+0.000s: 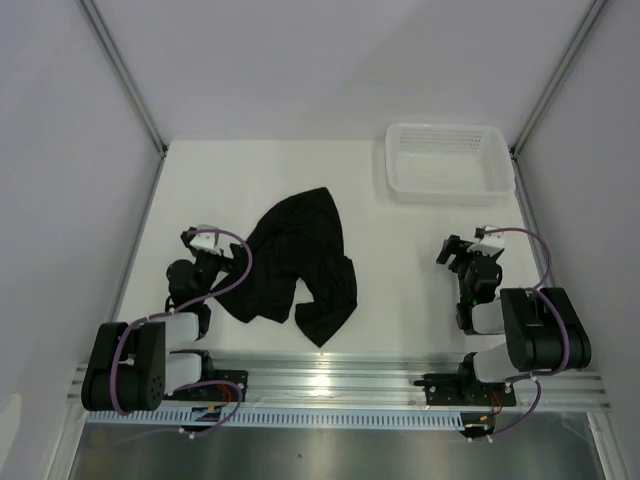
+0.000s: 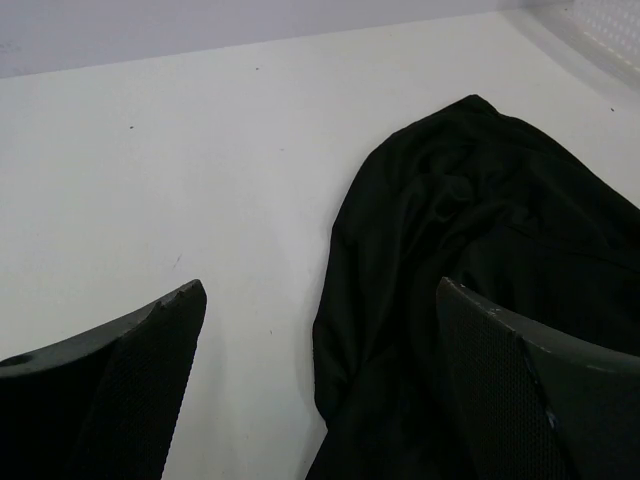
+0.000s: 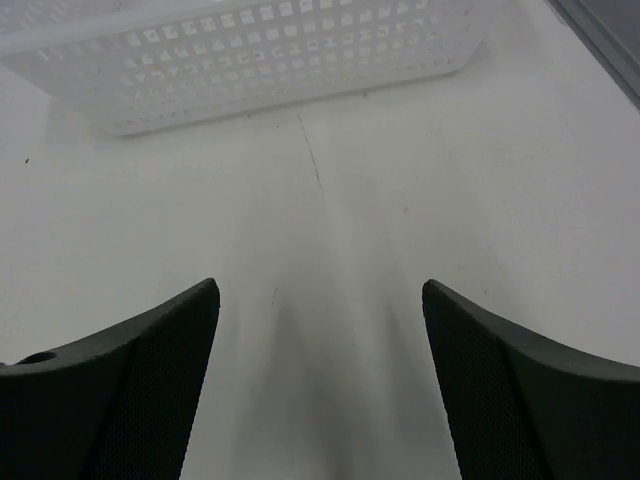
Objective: Roll the t-shirts
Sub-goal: Flatten the tshirt
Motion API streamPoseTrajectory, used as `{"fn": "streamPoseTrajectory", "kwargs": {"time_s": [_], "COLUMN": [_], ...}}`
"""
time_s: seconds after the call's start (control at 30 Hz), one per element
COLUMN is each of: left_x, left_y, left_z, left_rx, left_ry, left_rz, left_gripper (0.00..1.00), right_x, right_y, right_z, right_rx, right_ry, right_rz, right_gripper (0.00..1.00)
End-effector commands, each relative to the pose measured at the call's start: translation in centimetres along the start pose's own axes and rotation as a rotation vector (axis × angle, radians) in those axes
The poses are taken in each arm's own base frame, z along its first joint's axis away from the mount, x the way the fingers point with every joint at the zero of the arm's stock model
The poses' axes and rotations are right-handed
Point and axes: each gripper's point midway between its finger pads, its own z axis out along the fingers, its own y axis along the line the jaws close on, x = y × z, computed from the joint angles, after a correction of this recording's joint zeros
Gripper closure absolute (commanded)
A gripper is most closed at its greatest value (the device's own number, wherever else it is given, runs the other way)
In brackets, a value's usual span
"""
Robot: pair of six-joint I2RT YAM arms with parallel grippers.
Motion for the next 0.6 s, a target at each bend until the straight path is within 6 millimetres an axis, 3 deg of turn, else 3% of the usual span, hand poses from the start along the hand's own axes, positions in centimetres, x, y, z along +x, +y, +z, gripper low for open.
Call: {"fn": "streamPoseTrajectory", "kwargs": {"time_s": [0.0, 0.03, 0.07, 0.13, 0.23, 0.27, 0.3, 0.37, 0.4, 0.43, 0.47, 0.5, 0.53, 0.57], "left_x": [-2.2, -2.2, -2.4, -2.3, -2.3, -2.6, -4.3, -2.8, -9.7, -8.2, -4.4, -9.0, -8.2, -6.5], "left_y": [0.0, -0.1, 0.0, 0.0, -0.1, -0.2, -1.0, -2.0, -1.5, -1.2, -1.4, -0.5, 0.3, 0.2], "left_z": [0.6, 0.6, 0.7, 0.7, 0.7, 0.7, 1.1, 0.9, 3.4, 3.8, 2.5, 3.9, 3.5, 2.3], "left_rx": [0.008, 0.009, 0.008, 0.006, 0.012, 0.017, 0.073, 0.158, 0.202, 0.202, 0.208, 0.184, 0.147, 0.147], "left_ry": [-0.066, -0.069, -0.073, -0.07, -0.069, -0.083, -0.123, 0.044, -0.013, 0.116, 0.345, 0.323, 0.395, 0.499], "left_rz": [0.029, 0.03, 0.031, 0.031, 0.033, 0.033, 0.053, 0.016, 0.042, 0.003, -0.063, -0.04, -0.056, -0.076], "left_gripper": [0.0, 0.01, 0.01, 0.0, 0.01, 0.01, 0.01, 0.0, 0.01, 0.08, 0.1, 0.12, 0.12, 0.11], "right_x": [-3.3, -5.2, -3.3, -7.0, -9.3, -8.3, -9.6, -8.5, -9.1, -8.5, -7.0, -6.4, -6.9, -4.3], "right_y": [0.2, 0.4, -0.3, 0.4, 3.1, 3.7, 5.3, 8.8, 10.5, 13.4, 14.8, 16.2, 18.7, 20.6], "right_z": [0.3, 0.6, 0.3, 0.0, -0.8, -1.5, -1.6, -2.7, -2.8, -3.7, -3.5, -3.7, -3.7, -3.5], "right_rx": [0.014, 0.023, 0.078, 0.089, 0.004, -0.011, -0.055, -0.132, -0.162, -0.217, -0.236, -0.269, -0.345, -0.376], "right_ry": [-0.086, -0.11, 0.015, 0.014, 0.123, 0.2, 0.2, 0.267, 0.258, 0.273, 0.315, 0.343, 0.365, 0.445], "right_rz": [0.004, 0.004, -0.013, 0.05, 0.102, 0.104, 0.13, 0.108, 0.104, 0.074, 0.055, 0.052, 0.086, 0.067], "right_gripper": [0.15, 0.15, 0.16, 0.17, 0.27, 0.3, 0.34, 0.4, 0.42, 0.44, 0.44, 0.45, 0.45, 0.46]}}
